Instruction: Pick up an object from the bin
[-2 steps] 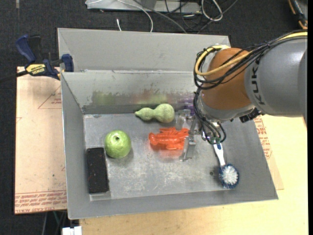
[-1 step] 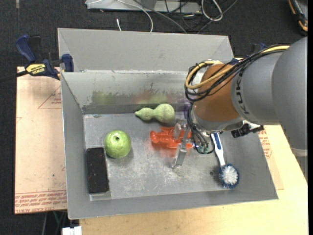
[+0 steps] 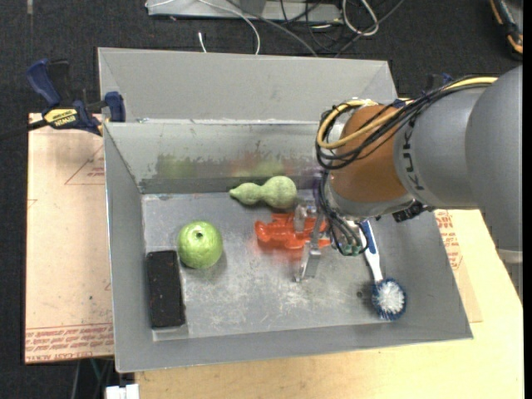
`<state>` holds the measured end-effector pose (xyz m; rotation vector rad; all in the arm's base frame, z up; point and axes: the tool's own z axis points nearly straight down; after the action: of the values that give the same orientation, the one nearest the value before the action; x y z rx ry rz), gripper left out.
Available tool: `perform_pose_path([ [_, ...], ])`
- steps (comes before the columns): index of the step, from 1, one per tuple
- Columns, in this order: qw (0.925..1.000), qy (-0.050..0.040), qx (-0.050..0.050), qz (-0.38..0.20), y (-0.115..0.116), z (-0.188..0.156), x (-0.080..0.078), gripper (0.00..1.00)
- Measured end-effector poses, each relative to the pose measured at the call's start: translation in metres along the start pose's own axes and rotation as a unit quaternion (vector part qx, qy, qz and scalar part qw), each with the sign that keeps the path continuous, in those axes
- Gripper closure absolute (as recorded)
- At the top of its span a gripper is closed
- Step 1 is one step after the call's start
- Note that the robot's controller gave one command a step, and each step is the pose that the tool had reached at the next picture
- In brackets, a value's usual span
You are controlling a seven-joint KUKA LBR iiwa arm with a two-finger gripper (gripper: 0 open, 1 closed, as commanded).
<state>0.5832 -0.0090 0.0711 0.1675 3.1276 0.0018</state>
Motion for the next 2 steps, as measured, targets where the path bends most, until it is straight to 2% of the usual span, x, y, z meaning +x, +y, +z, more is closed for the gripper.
perform_pose_path([
  [1, 0.9984, 0.002, -0.002, 0.056, 0.0047, -0.0052, 0.0084, 1.0],
  [2, 0.9985, 0.002, -0.002, 0.056, 0.0047, -0.0052, 0.0084, 1.0],
])
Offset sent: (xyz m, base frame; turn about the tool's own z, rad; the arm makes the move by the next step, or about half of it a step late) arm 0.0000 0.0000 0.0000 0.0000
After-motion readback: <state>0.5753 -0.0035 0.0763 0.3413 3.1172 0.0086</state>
